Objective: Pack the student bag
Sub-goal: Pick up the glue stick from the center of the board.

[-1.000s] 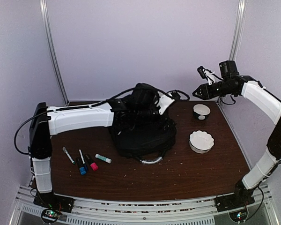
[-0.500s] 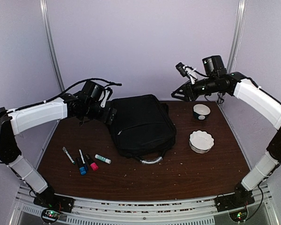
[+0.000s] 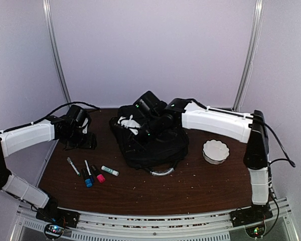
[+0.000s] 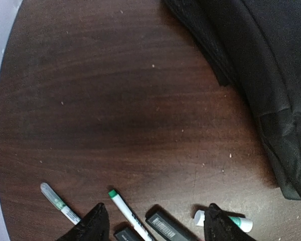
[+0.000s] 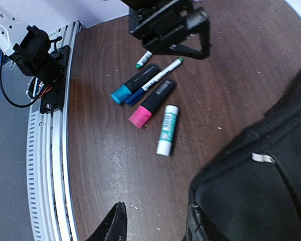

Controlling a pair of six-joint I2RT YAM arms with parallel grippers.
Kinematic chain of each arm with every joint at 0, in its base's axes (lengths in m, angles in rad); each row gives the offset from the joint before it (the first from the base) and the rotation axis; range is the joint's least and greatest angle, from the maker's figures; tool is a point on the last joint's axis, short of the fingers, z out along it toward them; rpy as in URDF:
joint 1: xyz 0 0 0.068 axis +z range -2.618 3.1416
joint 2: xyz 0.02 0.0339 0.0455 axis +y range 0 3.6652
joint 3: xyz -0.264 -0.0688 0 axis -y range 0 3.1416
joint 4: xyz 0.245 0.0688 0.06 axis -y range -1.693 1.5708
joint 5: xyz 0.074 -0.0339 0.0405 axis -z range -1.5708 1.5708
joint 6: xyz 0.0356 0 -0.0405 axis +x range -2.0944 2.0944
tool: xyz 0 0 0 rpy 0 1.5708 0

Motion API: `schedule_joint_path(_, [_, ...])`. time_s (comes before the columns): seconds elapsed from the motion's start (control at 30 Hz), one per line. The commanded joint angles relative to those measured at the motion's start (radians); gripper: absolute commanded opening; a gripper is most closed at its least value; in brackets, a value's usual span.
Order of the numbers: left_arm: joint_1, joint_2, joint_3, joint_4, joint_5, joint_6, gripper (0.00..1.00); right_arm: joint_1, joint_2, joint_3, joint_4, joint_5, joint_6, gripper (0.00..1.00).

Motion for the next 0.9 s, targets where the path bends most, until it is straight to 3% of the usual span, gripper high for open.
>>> schedule_joint_path(0.0, [0.011,-0.047,-0.081,0.067,0.106,-0.058,0.66,0.078,0.143,0.174,-0.055,0.095,0.042,0.4])
schedule_joint_path(0.13, [0.023,-0.062,-0.13,0.098,0.103,-0.082,0.67,0.12,0.27,0.296,-0.085,0.136,0.056,0.41])
schedule_joint_path(0.3, [0.025,-0.075,-0.162,0.119,0.106,-0.092,0.68,0.153,0.366,0.333,-0.097,0.229,0.06,0.45])
schedule_joint_path(0.87, [0.027,-0.147,-0.216,0.177,0.079,-0.085,0.69,0.157,0.506,0.371,-0.055,0.299,0.07,0.46])
